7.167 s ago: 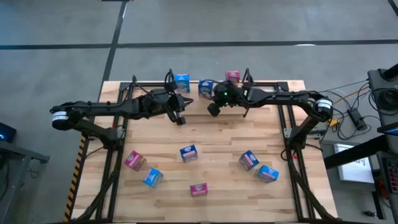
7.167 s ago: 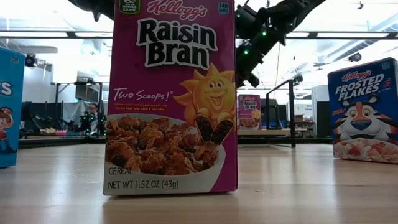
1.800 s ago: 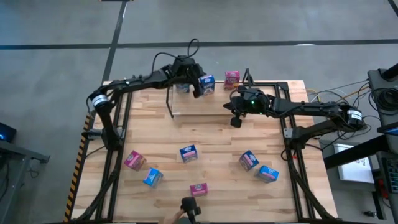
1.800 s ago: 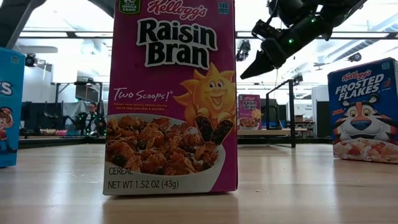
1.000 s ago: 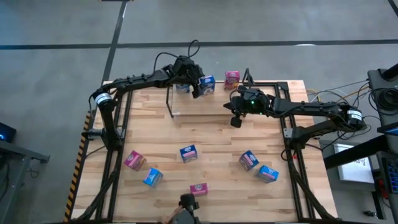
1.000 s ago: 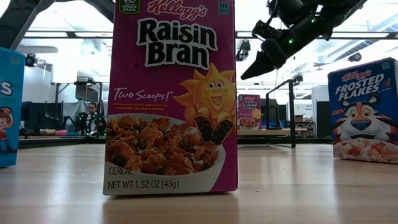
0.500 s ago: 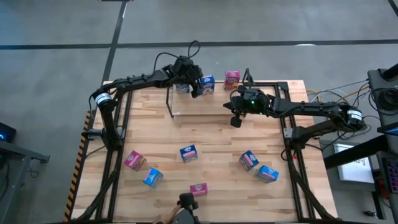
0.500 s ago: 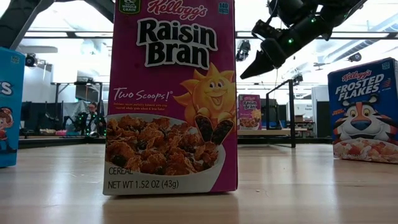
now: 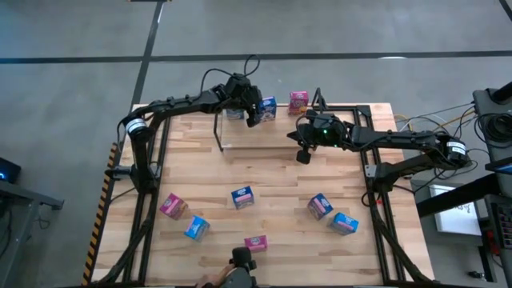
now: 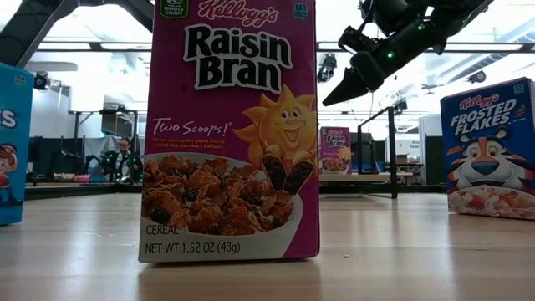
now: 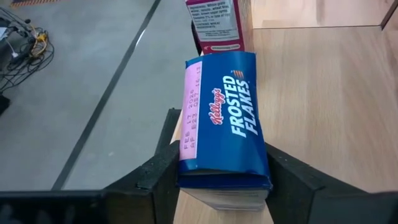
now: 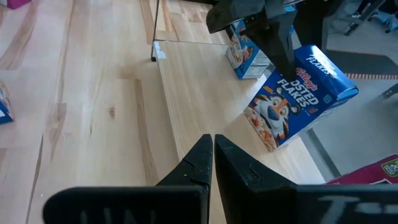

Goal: Stack cereal on shelf
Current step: Put the top dark blue cereal box on the shelf Adjust the dark blue cereal box

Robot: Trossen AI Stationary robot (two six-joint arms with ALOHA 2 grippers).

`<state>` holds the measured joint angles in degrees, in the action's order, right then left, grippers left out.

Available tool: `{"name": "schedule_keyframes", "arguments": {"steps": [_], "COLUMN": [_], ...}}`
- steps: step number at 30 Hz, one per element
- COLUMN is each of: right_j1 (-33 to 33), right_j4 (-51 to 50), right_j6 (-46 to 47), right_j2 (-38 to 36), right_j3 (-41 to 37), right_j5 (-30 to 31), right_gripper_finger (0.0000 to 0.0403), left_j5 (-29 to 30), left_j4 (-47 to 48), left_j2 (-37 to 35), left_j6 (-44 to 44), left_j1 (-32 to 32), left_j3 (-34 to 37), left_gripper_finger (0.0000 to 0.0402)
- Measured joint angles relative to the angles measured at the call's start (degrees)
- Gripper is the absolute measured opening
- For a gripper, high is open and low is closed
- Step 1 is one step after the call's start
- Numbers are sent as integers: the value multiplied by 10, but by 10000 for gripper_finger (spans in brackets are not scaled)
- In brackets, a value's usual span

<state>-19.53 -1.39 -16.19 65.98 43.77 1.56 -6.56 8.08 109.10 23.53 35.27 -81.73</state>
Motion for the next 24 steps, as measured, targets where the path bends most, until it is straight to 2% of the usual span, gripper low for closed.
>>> {"name": "schedule_keyframes", "arguments": {"steps": [17, 24], "right_j1": [0, 0], "right_j4": [1, 1], "right_j6": [-1, 0], "right_j2": [0, 0], "right_j3": [0, 0], "right_j5": [0, 0], "right_gripper_finger": [9, 9], "left_j5": [10, -51], "left_j4": [-4, -1], "left_j2": [0, 0], "left_j6": [84, 65], "left_j1": [6, 29], "left_j3": [0, 0], "left_gripper_finger": [173, 173]}}
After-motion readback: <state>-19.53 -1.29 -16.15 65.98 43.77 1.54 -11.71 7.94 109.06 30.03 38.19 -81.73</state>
